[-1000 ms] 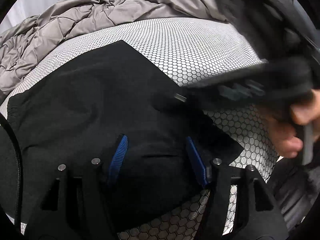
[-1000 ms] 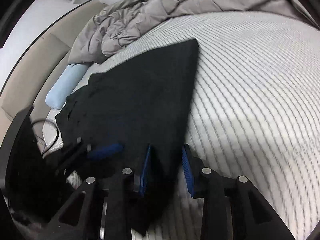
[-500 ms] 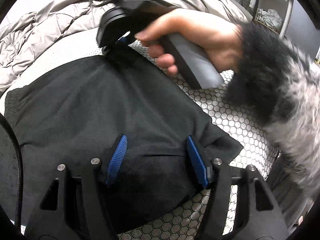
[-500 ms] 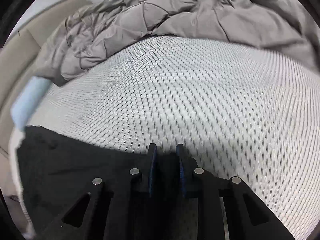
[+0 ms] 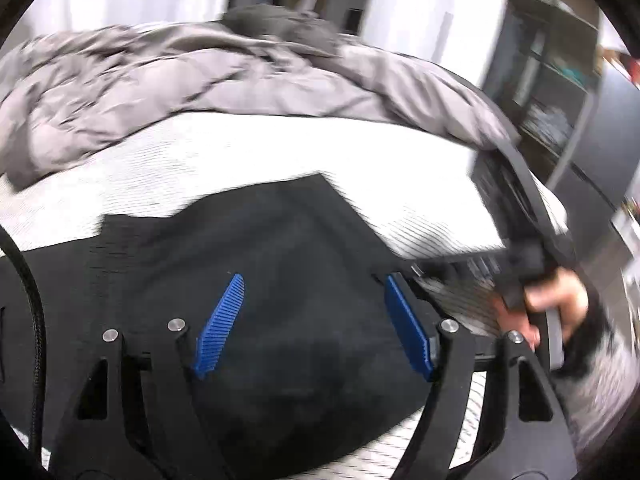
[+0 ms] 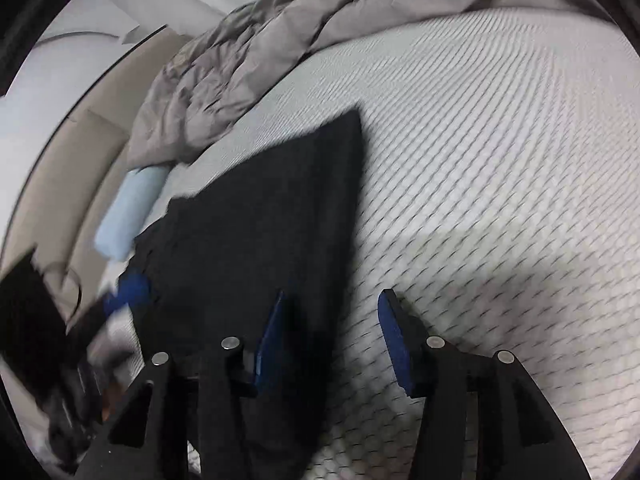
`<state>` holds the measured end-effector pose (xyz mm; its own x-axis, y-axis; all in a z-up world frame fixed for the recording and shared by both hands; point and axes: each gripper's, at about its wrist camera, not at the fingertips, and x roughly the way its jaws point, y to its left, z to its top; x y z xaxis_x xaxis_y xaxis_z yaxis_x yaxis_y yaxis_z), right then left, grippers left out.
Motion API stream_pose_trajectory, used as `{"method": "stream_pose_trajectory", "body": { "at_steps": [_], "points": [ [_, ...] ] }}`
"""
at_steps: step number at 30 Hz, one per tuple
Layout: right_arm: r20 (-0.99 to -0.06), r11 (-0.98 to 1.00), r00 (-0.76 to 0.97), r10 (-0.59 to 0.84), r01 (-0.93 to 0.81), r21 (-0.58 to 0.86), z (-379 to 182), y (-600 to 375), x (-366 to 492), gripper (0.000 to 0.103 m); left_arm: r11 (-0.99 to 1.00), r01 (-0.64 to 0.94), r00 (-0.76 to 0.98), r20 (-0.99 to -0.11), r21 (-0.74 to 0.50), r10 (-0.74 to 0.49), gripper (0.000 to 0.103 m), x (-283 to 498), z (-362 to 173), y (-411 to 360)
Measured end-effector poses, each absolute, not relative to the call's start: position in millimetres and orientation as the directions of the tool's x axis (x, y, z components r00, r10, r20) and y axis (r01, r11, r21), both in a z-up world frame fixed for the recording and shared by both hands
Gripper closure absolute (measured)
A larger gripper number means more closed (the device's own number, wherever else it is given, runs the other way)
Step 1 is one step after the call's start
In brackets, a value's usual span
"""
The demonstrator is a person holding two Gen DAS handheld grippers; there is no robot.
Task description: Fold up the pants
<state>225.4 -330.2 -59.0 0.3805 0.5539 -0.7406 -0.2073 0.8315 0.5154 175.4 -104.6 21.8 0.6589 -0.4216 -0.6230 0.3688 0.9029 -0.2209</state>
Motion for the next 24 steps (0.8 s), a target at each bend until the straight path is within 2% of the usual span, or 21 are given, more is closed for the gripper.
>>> {"method": "stream_pose_trajectory", "body": {
  "at_steps": [1, 2, 3, 4, 5, 7, 9, 14, 17, 18, 21, 23, 24],
  "points": [
    [-0.742, 0.835, 0.383, 0.55, -0.225, 0.503, -61.6, -321.2, 229.1, 0.057, 0.911, 0.342, 0.663, -0.628, -0.23, -0.408, 0.033, 181.4, 20.5, -96.5],
    [-0.742, 0.839, 0.391, 0.545, -0.235, 0.491, -61.9, -311.6, 233.6, 0.065, 0.922, 0.301, 0.666, -0.639, -0.242, -0.385, 0.033, 186.8, 18.3, -86.4],
    [-0.742, 0.841, 0.396, 0.541, -0.245, 0.482, -60.5, -305.7, 238.5, 0.085, 0.927, 0.273, 0.663, -0.648, -0.256, -0.374, 0.033, 191.7, 15.5, -78.0],
    [-0.746, 0.852, 0.412, 0.523, -0.244, 0.463, -58.6, -303.7, 240.8, 0.092, 0.93, 0.252, 0.658, -0.657, -0.267, -0.367, 0.033, 195.9, 12.6, -71.4],
    [-0.745, 0.868, 0.446, 0.496, -0.239, 0.435, -54.0, -305.1, 237.7, 0.093, 0.935, 0.226, 0.65, -0.672, -0.275, -0.355, 0.033, 201.4, 8.9, -64.5],
    [-0.765, 0.919, 0.51, 0.394, -0.226, 0.322, -43.8, -299.7, 240.1, 0.092, 0.943, 0.202, 0.647, -0.687, -0.263, -0.331, 0.033, 206.6, 5.7, -58.1],
    [-0.794, 0.958, 0.54, 0.28, -0.214, 0.193, -34.4, -294.7, 232.2, 0.086, 0.953, 0.2, 0.639, -0.706, -0.229, -0.304, 0.033, 213.4, -1.5, -55.2],
    [-0.706, 0.933, 0.626, 0.331, -0.327, 0.148, 3.6, -284.9, 190.5, 0.082, 0.919, 0.368, 0.619, -0.7, -0.141, -0.355, 0.033, 200.3, -11.6, -78.7],
    [-0.726, 0.877, 0.539, 0.426, -0.444, 0.186, -3.6, -254.5, 181.4, 0.071, 0.884, 0.444, 0.537, -0.747, -0.146, -0.392, 0.033, 202.5, -27.6, -94.8],
    [-0.742, 0.869, 0.518, 0.425, -0.463, 0.174, -12.0, -242.5, 183.8, 0.063, 0.885, 0.441, 0.507, -0.771, -0.151, -0.384, 0.033, 209.1, -37.3, -97.1],
    [-0.838, 0.872, 0.426, 0.34, -0.478, 0.11, -52.4, -214.5, 196.2, 0.062, 0.875, 0.462, 0.463, -0.803, -0.144, -0.376, 0.036, 211.5, -47.7, -99.2],
    [-0.842, 0.86, 0.451, 0.296, -0.509, 0.03, -56.9, -205.8, 194.3, 0.062, 0.865, 0.481, 0.46, -0.798, -0.144, -0.388, 0.039, 201.9, -45.9, -91.0],
    [-0.847, 0.864, 0.48, 0.228, -0.501, -0.051, -53.7, -206.3, 189.8, 0.062, 0.859, 0.492, 0.459, -0.795, -0.144, -0.396, 0.039, 195.5, -44.6, -87.2]
  ]
}}
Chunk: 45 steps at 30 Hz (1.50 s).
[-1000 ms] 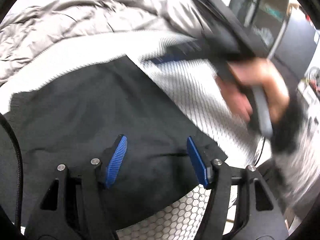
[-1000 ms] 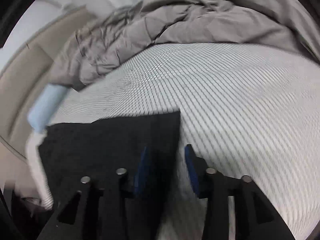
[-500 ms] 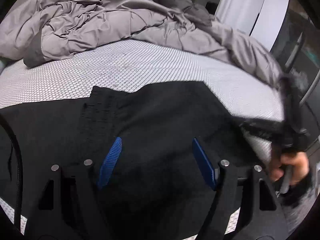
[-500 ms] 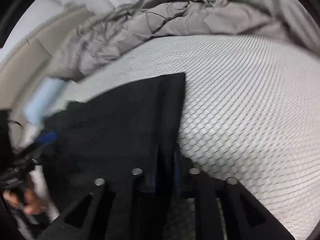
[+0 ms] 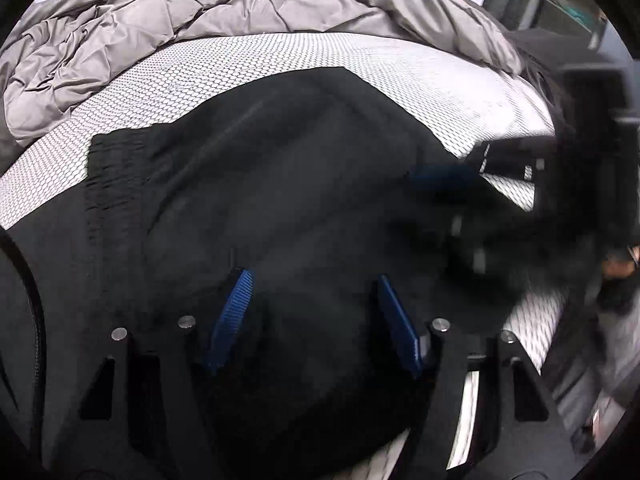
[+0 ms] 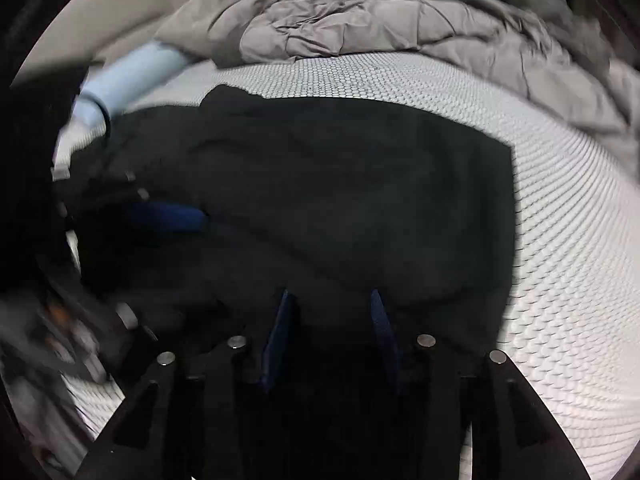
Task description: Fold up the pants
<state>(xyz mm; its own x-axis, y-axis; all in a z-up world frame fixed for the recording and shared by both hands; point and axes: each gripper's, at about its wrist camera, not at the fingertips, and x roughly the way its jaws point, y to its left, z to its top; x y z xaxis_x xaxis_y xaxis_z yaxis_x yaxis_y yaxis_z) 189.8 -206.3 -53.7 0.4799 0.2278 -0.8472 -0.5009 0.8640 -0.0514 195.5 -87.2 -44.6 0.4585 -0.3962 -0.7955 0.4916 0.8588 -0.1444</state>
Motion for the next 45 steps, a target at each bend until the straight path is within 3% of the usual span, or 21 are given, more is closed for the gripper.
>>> {"method": "stream_pose_trajectory", "body": {
  "at_steps": [3, 8, 11, 16, 21, 26, 29, 30, 34, 37, 40, 45],
  "points": [
    [-0.835, 0.881, 0.545, 0.075, -0.429, -0.201, -53.2, -227.2, 184.1, 0.061, 0.863, 0.496, 0.476, -0.801, -0.095, -0.362, 0.039, 177.6, -41.1, -78.5],
    [-0.808, 0.91, 0.543, 0.228, -0.415, -0.022, -27.8, -243.1, 179.1, 0.06, 0.872, 0.468, 0.543, -0.732, -0.144, -0.412, 0.038, 168.9, -10.9, -64.6],
    [-0.797, 0.865, 0.489, 0.354, -0.495, 0.082, -23.3, -222.3, 174.9, 0.06, 0.867, 0.474, 0.504, -0.76, -0.153, -0.41, 0.037, 176.9, -16.4, -73.6],
    [-0.854, 0.814, 0.451, 0.259, -0.579, -0.059, -57.1, -195.3, 170.7, 0.058, 0.849, 0.528, 0.508, -0.804, 0.006, -0.31, 0.037, 170.1, -37.4, -85.9],
    [-0.86, 0.848, 0.453, 0.236, -0.528, -0.045, -42.4, -246.3, 164.4, 0.058, 0.863, 0.503, 0.491, -0.809, -0.04, -0.324, 0.037, 166.4, -29.6, -61.2],
    [-0.78, 0.856, 0.52, 0.348, -0.515, 0.038, -12.8, -249.8, 150.8, 0.058, 0.899, 0.411, 0.599, -0.699, -0.15, -0.39, 0.037, 176.4, 4.6, -33.0],
    [-0.762, 0.87, 0.552, 0.338, -0.492, 0.029, -9.0, -227.6, 175.7, 0.058, 0.907, 0.391, 0.599, -0.704, -0.159, -0.382, 0.038, 200.3, 6.7, -44.4],
    [-0.77, 0.871, 0.544, 0.333, -0.491, 0.03, -11.9, -216.5, 186.7, 0.059, 0.905, 0.406, 0.592, -0.719, -0.124, -0.364, 0.039, 207.9, 3.9, -53.3],
    [-0.845, 0.852, 0.444, 0.297, -0.524, 0.024, -39.7, -193.6, 220.4, 0.061, 0.913, 0.407, 0.516, -0.824, -0.005, -0.234, 0.062, 239.0, -30.3, -74.7],
    [-0.865, 0.842, 0.438, 0.247, -0.538, -0.032, -52.4, -199.5, 220.2, 0.063, 0.905, 0.423, 0.52, -0.806, -0.046, -0.284, 0.065, 236.9, -31.8, -61.0],
    [-0.841, 0.87, 0.538, 0.059, -0.44, -0.22, -47.0, -225.6, 215.1, 0.063, 0.908, 0.415, 0.53, -0.795, -0.061, -0.295, 0.065, 226.9, -28.6, -49.2],
    [-0.828, 0.903, 0.536, 0.167, -0.42, -0.09, -31.6, -251.8, 208.0, 0.063, 0.91, 0.411, 0.589, -0.747, -0.051, -0.308, 0.065, 205.7, -1.8, -38.2]
  ]
}}
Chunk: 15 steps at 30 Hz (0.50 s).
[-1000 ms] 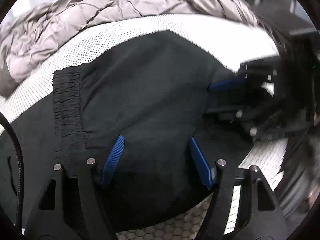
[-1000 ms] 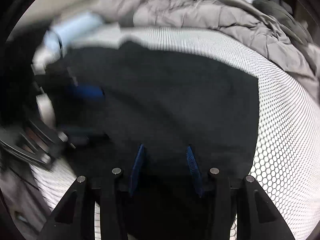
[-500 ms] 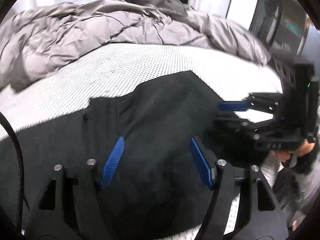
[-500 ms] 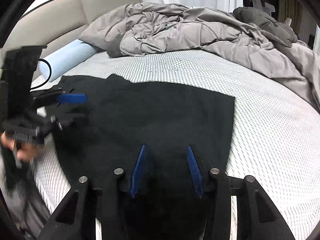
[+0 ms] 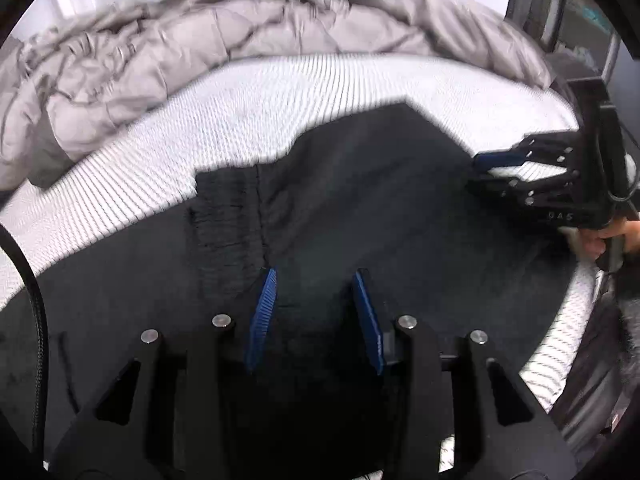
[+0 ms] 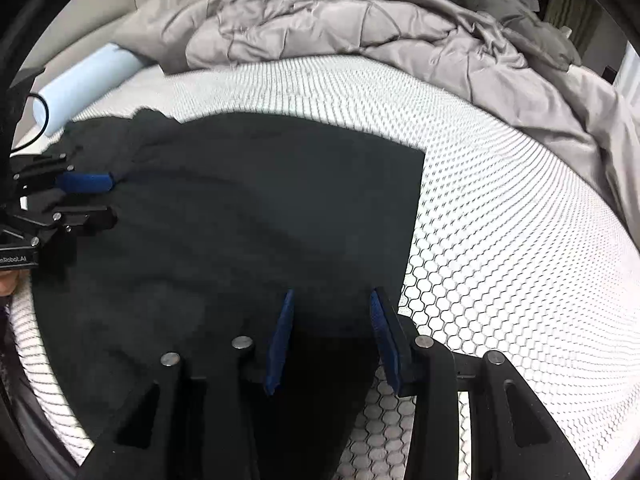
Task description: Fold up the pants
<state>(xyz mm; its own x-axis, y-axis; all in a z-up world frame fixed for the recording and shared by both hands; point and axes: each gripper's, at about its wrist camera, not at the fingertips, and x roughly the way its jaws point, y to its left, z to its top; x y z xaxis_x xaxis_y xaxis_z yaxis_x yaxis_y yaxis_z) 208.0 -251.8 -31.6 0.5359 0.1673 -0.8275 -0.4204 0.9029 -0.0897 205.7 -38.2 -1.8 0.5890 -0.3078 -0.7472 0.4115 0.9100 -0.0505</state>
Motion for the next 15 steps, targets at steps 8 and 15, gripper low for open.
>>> {"method": "stream_pose_trajectory", "body": {
  "at_steps": [8, 15],
  "points": [
    [-0.83, 0.859, 0.462, 0.311, -0.51, 0.038, -43.2, -190.4, 249.5, 0.063, 0.941, 0.334, 0.526, -0.816, -0.06, -0.239, 0.074, 267.1, -20.9, -45.5],
    [-0.829, 0.894, 0.558, 0.022, -0.382, -0.233, -52.6, -202.6, 260.4, 0.063, 0.946, 0.288, 0.531, -0.798, -0.146, -0.285, 0.081, 264.4, -23.4, -18.0]
  ]
}}
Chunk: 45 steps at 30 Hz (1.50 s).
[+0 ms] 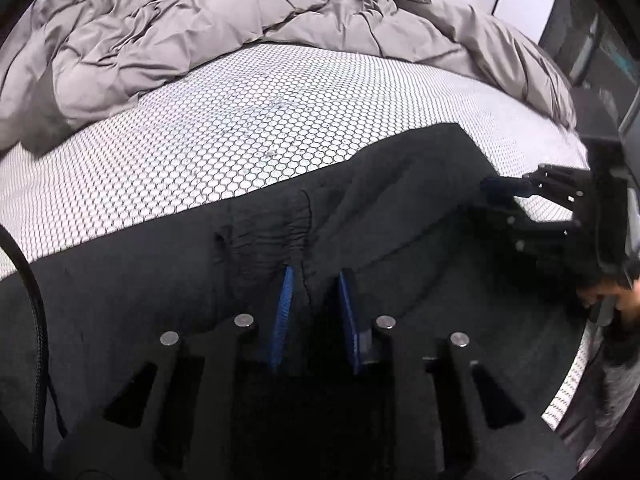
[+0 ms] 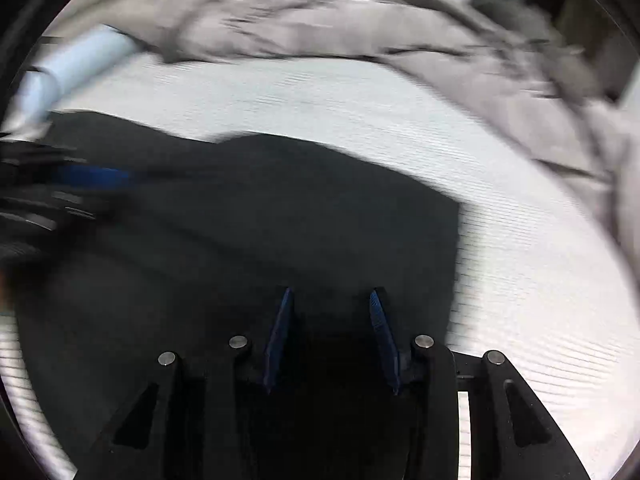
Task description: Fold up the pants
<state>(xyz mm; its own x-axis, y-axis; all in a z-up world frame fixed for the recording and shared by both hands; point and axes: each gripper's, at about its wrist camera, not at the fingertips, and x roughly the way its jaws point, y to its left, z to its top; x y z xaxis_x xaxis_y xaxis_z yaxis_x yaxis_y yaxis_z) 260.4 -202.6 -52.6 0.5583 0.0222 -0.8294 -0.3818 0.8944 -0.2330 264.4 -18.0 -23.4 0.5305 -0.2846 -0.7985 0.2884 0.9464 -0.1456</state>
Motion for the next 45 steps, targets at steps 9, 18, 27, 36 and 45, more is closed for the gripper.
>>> {"method": "stream_pose_trajectory", "body": {
  "at_steps": [9, 18, 27, 36, 45],
  "points": [
    [-0.779, 0.911, 0.591, 0.21, -0.407, -0.063, -10.7, -189.0, 256.1, 0.063, 0.956, 0.258, 0.64, -0.717, -0.138, -0.276, 0.081, 252.8, 16.5, -21.6],
    [-0.813, 0.911, 0.582, 0.017, -0.344, -0.227, -54.8, -175.7, 292.4, 0.062, 0.951, 0.206, 0.539, -0.784, -0.232, -0.308, 0.083, 271.0, -17.6, -9.9],
    [-0.762, 0.937, 0.619, 0.188, -0.347, -0.05, -1.6, -223.8, 232.7, 0.045, 0.947, -0.017, 0.705, -0.676, -0.32, -0.216, 0.051, 188.5, 16.0, 77.9],
    [-0.839, 0.831, 0.495, 0.226, -0.548, -0.099, -47.0, -166.4, 203.9, 0.036, 0.94, 0.313, 0.594, -0.744, -0.136, -0.305, 0.051, 173.5, -2.5, -32.6],
    [-0.847, 0.893, 0.519, 0.118, -0.429, -0.138, -44.2, -242.0, 191.9, 0.031, 0.92, 0.39, 0.553, -0.789, -0.038, -0.267, 0.048, 150.2, -21.0, -39.8]
  ]
}}
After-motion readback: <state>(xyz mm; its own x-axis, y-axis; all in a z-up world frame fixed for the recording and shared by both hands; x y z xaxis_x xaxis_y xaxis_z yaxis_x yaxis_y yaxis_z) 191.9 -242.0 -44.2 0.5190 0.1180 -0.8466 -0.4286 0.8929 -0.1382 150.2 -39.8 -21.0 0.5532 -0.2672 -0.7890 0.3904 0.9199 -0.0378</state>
